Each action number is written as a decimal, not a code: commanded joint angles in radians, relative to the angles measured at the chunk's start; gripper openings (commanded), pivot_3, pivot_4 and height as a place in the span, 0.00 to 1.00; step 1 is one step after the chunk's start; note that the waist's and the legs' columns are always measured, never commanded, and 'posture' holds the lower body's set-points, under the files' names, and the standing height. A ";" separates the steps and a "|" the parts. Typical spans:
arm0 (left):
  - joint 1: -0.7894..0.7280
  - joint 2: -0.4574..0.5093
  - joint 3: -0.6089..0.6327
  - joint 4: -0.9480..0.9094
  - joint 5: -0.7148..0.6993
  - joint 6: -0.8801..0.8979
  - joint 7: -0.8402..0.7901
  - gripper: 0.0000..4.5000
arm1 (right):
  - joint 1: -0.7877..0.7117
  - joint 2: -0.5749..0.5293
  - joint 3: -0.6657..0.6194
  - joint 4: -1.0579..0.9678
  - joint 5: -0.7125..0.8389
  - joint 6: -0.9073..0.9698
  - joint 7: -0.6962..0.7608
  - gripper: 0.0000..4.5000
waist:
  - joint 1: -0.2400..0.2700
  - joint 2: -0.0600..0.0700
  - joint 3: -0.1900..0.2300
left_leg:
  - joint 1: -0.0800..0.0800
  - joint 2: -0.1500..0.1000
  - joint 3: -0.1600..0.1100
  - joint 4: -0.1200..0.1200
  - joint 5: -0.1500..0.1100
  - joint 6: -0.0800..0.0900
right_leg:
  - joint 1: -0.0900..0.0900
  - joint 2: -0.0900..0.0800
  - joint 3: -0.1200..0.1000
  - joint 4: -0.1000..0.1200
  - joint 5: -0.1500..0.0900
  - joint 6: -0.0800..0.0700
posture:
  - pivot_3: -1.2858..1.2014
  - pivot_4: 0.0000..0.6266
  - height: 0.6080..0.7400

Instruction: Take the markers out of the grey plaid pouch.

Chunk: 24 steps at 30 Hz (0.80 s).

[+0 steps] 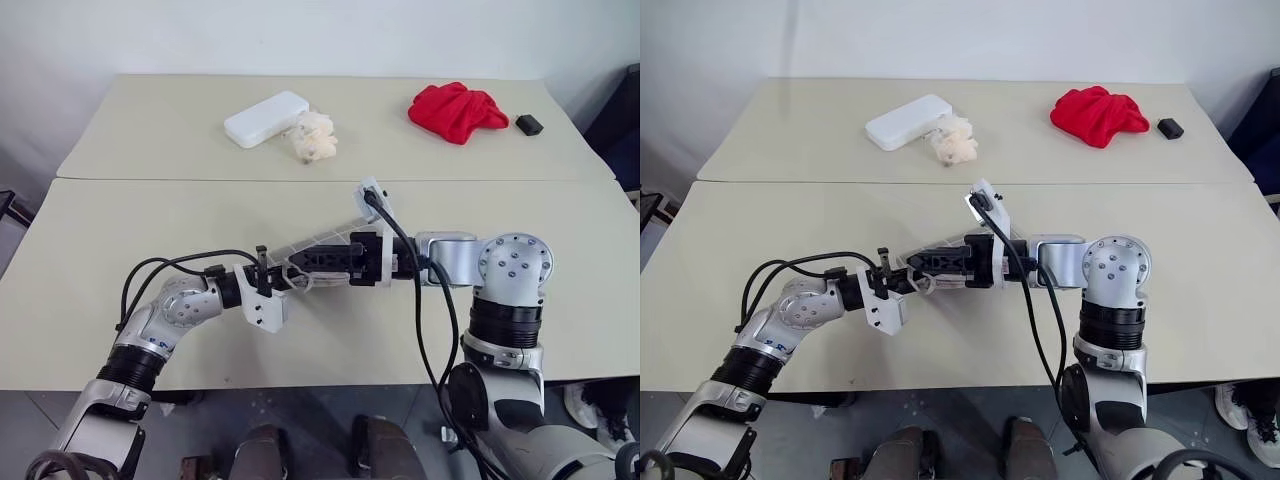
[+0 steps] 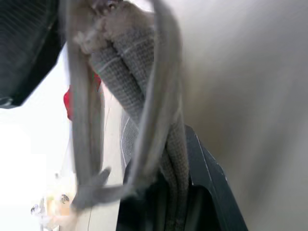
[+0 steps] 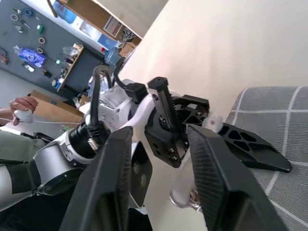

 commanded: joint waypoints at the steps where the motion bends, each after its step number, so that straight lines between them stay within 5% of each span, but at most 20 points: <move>1: 0.002 0.004 -0.004 -0.022 -0.016 -0.003 0.002 0.00 | -0.027 -0.005 0.016 0.001 -0.010 0.005 -0.009 0.37 | -0.003 0.000 0.000 | 0.000 0.000 0.000 0.000 0.000 0.000 | 0.000 0.000 0.000 0.000 0.000 0.000 | 0.52 0.24 1.00; 20: 0.018 0.002 -0.001 -0.037 -0.021 0.011 0.003 0.00 | -0.041 -0.049 0.168 -0.014 -0.105 -0.051 0.069 0.37 | -0.015 0.000 0.000 | 0.000 0.000 0.000 -0.001 0.000 0.000 | 0.000 0.000 0.000 0.000 0.000 0.000 | 0.52 0.24 1.00; 24: 0.018 0.001 -0.001 -0.039 -0.021 0.012 0.004 0.00 | -0.044 -0.040 0.169 0.000 -0.128 -0.073 0.067 0.18 | -0.015 0.000 0.000 | 0.000 0.000 0.000 -0.001 0.000 0.000 | 0.000 0.000 0.000 0.000 0.000 0.000 | 0.52 0.24 1.00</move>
